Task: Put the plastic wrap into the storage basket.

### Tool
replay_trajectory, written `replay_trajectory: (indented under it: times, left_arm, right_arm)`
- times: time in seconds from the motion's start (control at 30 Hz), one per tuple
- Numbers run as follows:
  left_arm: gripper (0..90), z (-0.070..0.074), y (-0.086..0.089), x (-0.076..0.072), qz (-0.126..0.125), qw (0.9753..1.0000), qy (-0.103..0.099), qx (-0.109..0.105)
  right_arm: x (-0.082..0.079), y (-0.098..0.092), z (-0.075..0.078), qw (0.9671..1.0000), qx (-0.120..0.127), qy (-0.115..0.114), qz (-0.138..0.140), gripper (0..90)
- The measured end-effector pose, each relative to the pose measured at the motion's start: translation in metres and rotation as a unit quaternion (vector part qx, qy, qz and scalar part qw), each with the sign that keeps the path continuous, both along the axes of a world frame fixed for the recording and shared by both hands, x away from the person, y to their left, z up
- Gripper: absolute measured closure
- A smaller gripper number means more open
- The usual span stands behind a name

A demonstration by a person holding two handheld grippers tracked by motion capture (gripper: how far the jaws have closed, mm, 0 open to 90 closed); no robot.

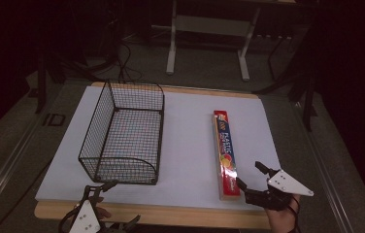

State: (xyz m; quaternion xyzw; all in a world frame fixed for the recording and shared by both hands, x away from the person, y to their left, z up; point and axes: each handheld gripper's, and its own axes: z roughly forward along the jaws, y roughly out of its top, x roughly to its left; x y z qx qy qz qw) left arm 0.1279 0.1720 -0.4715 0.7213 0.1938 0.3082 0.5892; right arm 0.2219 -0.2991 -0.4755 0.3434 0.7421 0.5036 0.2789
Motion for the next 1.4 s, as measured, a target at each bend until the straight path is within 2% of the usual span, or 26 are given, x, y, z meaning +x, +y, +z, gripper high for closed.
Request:
replay_trajectory:
  times: [0.1,0.23,0.33,0.43,0.5,0.7,0.8,0.87,1.0,1.07,1.13,1.2,1.27,1.33,1.4]
  left_arm:
    - [0.1,0.0,0.001,-0.001,-0.003,1.0,0.0,0.002]
    - [0.1,0.0,-0.001,-0.002,-0.009,0.9999,-0.002,0.005]
    - [0.1,0.0,-0.002,-0.003,-0.012,0.9999,-0.004,0.01]
    - [0.1,0.0,-0.003,-0.004,-0.013,0.9999,-0.008,0.008]
    - [0.1,0.0,-0.002,-0.004,-0.011,0.9999,-0.009,0.005]
    - [0.1,0.0,-0.003,-0.004,-0.01,0.9999,-0.009,0.003]
    - [0.1,0.0,-0.004,-0.004,-0.011,0.9999,-0.01,0.004]
    - [0.1,0.001,-0.004,-0.004,-0.012,0.9999,-0.011,0.005]
    - [0.1,0.001,-0.005,-0.004,-0.013,0.9998,-0.013,0.003]
    - [0.1,0.001,-0.005,-0.004,-0.013,0.9998,-0.013,0.003]
    - [0.1,0.001,-0.005,-0.005,-0.014,0.9998,-0.014,0.004]
    - [0.1,0.001,-0.005,-0.005,-0.014,0.9998,-0.016,0.003]
    - [0.1,0.002,-0.004,-0.005,-0.013,0.9997,-0.019,0.003]
    - [0.1,0.002,-0.004,-0.005,-0.013,0.9997,-0.019,0.003]
    - [0.1,0.001,-0.005,-0.005,-0.014,0.9997,-0.018,0.003]
  right_arm:
    - [-0.002,0.003,0.001,0.9995,-0.018,-0.024,0.009,13.8]
    - [-0.002,0.004,0.0,0.9993,-0.013,-0.025,0.027,14.6]
    - [-0.003,0.007,0.0,0.9985,-0.029,-0.032,0.035,17.3]
    - [-0.004,0.01,-0.001,0.9986,-0.038,-0.022,0.03,17.3]
    - [-0.004,0.013,0.0,0.9981,-0.048,-0.03,0.024,15.9]
    - [-0.005,0.02,0.011,0.9972,-0.046,-0.056,0.018,13.1]
    - [-0.003,0.024,0.018,0.9975,-0.043,-0.053,0.018,12.9]
    - [0.001,0.027,0.025,0.9983,-0.037,-0.038,0.023,13.2]
    - [0.009,0.035,0.04,0.9978,-0.051,-0.037,0.023,13.6]
    - [0.015,0.04,0.046,0.9976,-0.048,-0.041,0.028,13.3]
    - [0.023,0.046,0.051,0.997,-0.06,-0.048,0.014,13.2]
    - [0.03,0.05,0.053,0.9967,-0.064,-0.05,0.002,13.0]
    - [0.039,0.053,0.054,0.9972,-0.065,-0.038,0.001,12.0]
    - [0.048,0.057,0.052,0.9969,-0.068,-0.039,-0.008,11.6]
    - [0.058,0.06,0.049,0.9974,-0.06,-0.037,-0.013,10.9]
